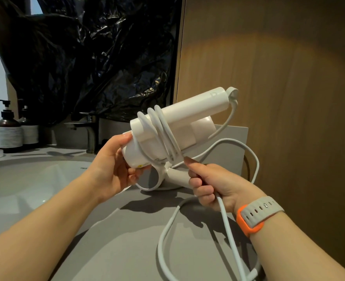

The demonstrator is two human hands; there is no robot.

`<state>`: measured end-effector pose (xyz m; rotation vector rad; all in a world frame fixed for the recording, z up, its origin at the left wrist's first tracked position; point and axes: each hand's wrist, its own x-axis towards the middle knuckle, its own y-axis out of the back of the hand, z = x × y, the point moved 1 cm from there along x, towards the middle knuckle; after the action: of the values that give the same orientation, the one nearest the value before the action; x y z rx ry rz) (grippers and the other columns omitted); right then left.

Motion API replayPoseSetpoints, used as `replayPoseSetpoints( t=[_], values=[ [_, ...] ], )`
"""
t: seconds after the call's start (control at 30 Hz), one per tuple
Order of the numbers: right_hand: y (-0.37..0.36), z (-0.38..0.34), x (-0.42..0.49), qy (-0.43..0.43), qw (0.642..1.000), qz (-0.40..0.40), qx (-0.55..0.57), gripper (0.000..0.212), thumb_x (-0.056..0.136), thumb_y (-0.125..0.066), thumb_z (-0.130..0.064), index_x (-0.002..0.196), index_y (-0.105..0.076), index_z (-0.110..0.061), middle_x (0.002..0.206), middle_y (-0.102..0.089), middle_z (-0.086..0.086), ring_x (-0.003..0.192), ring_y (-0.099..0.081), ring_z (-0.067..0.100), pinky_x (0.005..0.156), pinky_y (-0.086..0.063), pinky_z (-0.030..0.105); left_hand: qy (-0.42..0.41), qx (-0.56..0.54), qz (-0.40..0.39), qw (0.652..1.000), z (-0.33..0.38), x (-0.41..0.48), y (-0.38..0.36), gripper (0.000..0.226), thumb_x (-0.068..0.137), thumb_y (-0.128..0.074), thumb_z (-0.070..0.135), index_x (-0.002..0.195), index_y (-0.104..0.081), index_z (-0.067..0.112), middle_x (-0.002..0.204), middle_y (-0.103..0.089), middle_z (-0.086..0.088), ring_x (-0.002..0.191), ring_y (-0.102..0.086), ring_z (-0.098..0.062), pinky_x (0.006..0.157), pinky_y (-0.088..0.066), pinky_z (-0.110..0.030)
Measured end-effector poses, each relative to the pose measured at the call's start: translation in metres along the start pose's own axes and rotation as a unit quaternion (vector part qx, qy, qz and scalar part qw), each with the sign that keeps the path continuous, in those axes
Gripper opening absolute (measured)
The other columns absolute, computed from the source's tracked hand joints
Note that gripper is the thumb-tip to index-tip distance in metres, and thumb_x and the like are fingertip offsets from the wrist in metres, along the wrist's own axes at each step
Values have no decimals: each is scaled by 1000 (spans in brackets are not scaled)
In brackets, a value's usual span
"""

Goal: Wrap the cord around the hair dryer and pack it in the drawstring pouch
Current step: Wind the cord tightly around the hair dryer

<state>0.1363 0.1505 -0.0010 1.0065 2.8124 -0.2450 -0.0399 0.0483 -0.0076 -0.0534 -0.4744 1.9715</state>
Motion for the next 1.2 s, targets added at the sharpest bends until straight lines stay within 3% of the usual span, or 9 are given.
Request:
replayPoseSetpoints(
  t=[0.2, 0.33, 0.43, 0.53, 0.63, 0.77, 0.9, 1.07, 1.2],
  values=[
    [4, 0, 1, 1, 1000, -14, 15, 27, 89, -54, -31, 74, -44, -10, 48, -35, -2, 28, -28, 4, 33, -19, 11, 1, 15, -6, 1000, -2, 2, 0, 46, 67, -55, 44, 105, -62, 18, 70, -60, -10, 44, -49, -14, 40, -40, -17],
    [4, 4, 5, 68, 995, 7, -72, 26, 88, -56, -36, 89, -50, -11, 50, -28, -2, 32, -24, 4, 35, -17, 14, 70, 19, 23, 997, -8, 2, -3, 50, 79, -48, 52, 94, -63, 7, 64, -59, -18, 40, -39, -13, 34, -38, -17],
    [2, 4, 6, 105, 992, -12, -66, 22, 87, -58, -37, 91, -49, -17, 50, -29, -1, 32, -25, 5, 36, -18, 15, 118, 19, 10, 993, -9, 1, -6, 58, 81, -43, 60, 88, -64, 6, 57, -52, -16, 33, -36, -12, 30, -34, -14],
    [2, 4, 6, 138, 989, -21, -46, 27, 86, -58, -35, 108, -50, -23, 51, -32, 0, 33, -26, 6, 37, -20, 17, 167, 17, -10, 986, -9, -1, -7, 64, 79, -42, 66, 88, -60, 4, 54, -48, -13, 29, -32, -11, 28, -31, -12],
    [2, 5, 7, 142, 989, -35, -11, 29, 83, -60, -34, 108, -51, -21, 49, -34, -1, 33, -26, 5, 36, -19, 16, 208, 14, -30, 978, -8, -2, -5, 69, 74, -45, 70, 83, -59, 3, 52, -46, -12, 28, -30, -9, 27, -30, -10],
    [3, 5, 6, 148, 986, -69, 15, 49, 69, -64, -33, 110, -50, -11, 45, -37, -2, 30, -27, 4, 37, -18, 15, 242, 15, -54, 969, -9, -5, -5, 71, 71, -46, 73, 82, -60, 4, 50, -43, -10, 28, -29, -8, 26, -29, -10],
    [3, 4, 5, 163, 984, -72, 26, 51, 63, -66, -31, 106, -51, -8, 41, -36, -3, 29, -27, 5, 36, -18, 15, 201, 53, -53, 977, -8, -7, -11, 73, 79, -38, 71, 88, -60, 2, 52, -53, -12, 29, -39, -11, 29, -31, -9],
    [1, 7, 10, 178, 984, -30, 6, 51, 60, -69, -31, 100, -51, -6, 43, -36, -1, 32, -27, 6, 37, -20, 17, 149, 121, -13, 981, -10, 2, -7, 87, 79, -30, 80, 90, -66, 1, 66, -57, -18, 41, -48, -18, 36, -45, -20],
    [1, 7, 10, 176, 984, -5, 20, 42, 57, -70, -32, 85, -50, -7, 44, -36, 0, 32, -27, 6, 37, -19, 17, 75, 199, -29, 977, -12, 0, -10, 84, 75, -28, 80, 88, -65, 6, 64, -58, -13, 46, -50, -17, 39, -42, -20]
  ],
)
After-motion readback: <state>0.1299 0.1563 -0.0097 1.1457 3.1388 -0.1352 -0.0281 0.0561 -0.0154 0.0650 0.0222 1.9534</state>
